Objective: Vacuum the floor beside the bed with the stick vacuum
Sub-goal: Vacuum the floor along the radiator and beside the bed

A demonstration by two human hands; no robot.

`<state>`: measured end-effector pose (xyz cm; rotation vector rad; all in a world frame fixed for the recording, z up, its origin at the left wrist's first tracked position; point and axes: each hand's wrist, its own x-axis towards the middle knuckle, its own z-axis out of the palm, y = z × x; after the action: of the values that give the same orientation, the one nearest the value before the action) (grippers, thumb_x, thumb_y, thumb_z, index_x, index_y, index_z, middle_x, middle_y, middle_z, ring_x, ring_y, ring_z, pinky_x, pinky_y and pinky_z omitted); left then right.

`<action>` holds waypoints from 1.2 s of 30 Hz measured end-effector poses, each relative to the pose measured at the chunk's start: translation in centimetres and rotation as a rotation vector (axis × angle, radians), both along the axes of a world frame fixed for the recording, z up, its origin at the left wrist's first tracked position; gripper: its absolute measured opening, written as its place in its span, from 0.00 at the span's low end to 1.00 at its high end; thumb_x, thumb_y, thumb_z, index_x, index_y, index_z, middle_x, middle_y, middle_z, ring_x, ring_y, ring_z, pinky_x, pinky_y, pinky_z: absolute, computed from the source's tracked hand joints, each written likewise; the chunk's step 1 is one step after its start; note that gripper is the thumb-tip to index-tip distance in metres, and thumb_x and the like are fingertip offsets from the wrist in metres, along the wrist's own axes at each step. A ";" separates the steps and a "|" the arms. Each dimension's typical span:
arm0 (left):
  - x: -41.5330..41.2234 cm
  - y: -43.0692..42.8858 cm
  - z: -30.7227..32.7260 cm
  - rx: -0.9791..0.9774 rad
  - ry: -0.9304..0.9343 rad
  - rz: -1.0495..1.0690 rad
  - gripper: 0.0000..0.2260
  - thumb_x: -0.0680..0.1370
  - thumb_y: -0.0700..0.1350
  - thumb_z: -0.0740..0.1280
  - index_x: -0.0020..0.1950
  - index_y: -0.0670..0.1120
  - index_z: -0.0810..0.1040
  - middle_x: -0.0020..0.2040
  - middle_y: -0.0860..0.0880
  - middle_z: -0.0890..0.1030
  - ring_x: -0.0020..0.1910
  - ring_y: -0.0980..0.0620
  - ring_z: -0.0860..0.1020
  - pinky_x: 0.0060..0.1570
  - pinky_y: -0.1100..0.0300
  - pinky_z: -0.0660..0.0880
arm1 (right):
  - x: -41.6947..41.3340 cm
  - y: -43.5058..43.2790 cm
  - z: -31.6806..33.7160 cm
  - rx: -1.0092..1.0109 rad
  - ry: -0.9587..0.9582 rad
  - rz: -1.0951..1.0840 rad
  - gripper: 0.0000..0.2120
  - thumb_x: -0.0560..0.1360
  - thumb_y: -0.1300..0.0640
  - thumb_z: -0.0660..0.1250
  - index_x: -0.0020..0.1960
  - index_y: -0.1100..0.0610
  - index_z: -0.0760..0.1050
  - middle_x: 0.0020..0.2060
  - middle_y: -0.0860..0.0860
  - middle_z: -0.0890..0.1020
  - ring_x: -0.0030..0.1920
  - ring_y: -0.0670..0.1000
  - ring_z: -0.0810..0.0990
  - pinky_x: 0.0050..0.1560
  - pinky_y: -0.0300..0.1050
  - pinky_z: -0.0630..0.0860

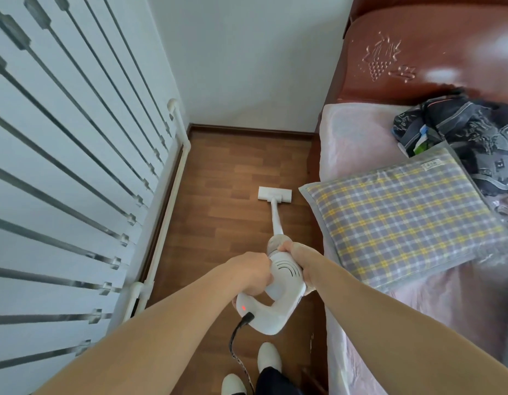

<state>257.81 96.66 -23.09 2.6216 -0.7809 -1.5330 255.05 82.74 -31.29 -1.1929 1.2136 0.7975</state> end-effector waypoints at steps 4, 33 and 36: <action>0.9 -1.0 0.1 0.001 -0.008 -0.004 0.13 0.82 0.46 0.57 0.62 0.43 0.75 0.46 0.46 0.76 0.41 0.48 0.75 0.40 0.58 0.71 | 1.0 -1.0 0.0 -0.004 0.005 0.008 0.21 0.74 0.45 0.70 0.62 0.56 0.77 0.46 0.57 0.85 0.42 0.59 0.84 0.58 0.61 0.82; 4.2 -3.1 -0.5 -0.024 -0.046 -0.037 0.15 0.83 0.48 0.55 0.68 0.47 0.70 0.60 0.47 0.78 0.57 0.49 0.77 0.56 0.56 0.74 | 4.3 -3.1 0.3 -0.031 -0.023 -0.020 0.21 0.72 0.47 0.72 0.61 0.55 0.78 0.52 0.57 0.87 0.45 0.60 0.86 0.56 0.63 0.82; 4.2 -2.8 -0.6 -0.024 -0.048 -0.039 0.15 0.83 0.48 0.55 0.67 0.47 0.71 0.58 0.47 0.78 0.56 0.49 0.78 0.53 0.57 0.74 | 4.5 -2.6 0.3 -0.046 -0.012 -0.006 0.22 0.72 0.47 0.72 0.63 0.55 0.77 0.55 0.58 0.87 0.53 0.61 0.87 0.58 0.66 0.81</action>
<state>262.00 93.84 -23.69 2.6509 -0.8533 -1.4645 259.51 80.10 -31.01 -1.2293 1.2307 0.7612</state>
